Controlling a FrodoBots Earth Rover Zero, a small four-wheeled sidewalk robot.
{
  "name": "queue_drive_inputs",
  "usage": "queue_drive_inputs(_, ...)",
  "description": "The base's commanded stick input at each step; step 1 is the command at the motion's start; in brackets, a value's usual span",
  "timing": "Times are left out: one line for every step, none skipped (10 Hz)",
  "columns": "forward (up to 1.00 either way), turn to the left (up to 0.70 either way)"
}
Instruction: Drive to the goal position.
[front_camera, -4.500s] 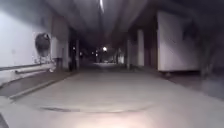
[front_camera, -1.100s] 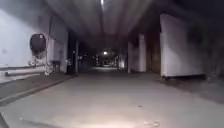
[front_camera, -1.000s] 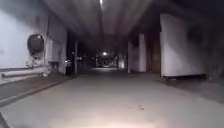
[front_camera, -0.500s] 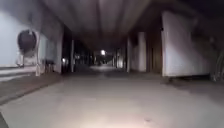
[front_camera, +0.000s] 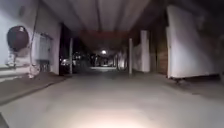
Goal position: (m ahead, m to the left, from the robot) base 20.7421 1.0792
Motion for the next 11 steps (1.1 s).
queue_drive_inputs(1.00, -0.04)
queue_drive_inputs(1.00, -0.04)
queue_drive_inputs(1.00, -0.04)
queue_drive_inputs(1.00, -0.04)
queue_drive_inputs(1.00, -0.04)
queue_drive_inputs(1.00, -0.04)
queue_drive_inputs(1.00, -0.04)
queue_drive_inputs(1.00, -0.04)
queue_drive_inputs(1.00, -0.04)
queue_drive_inputs(1.00, -0.04)
queue_drive_inputs(1.00, -0.04)
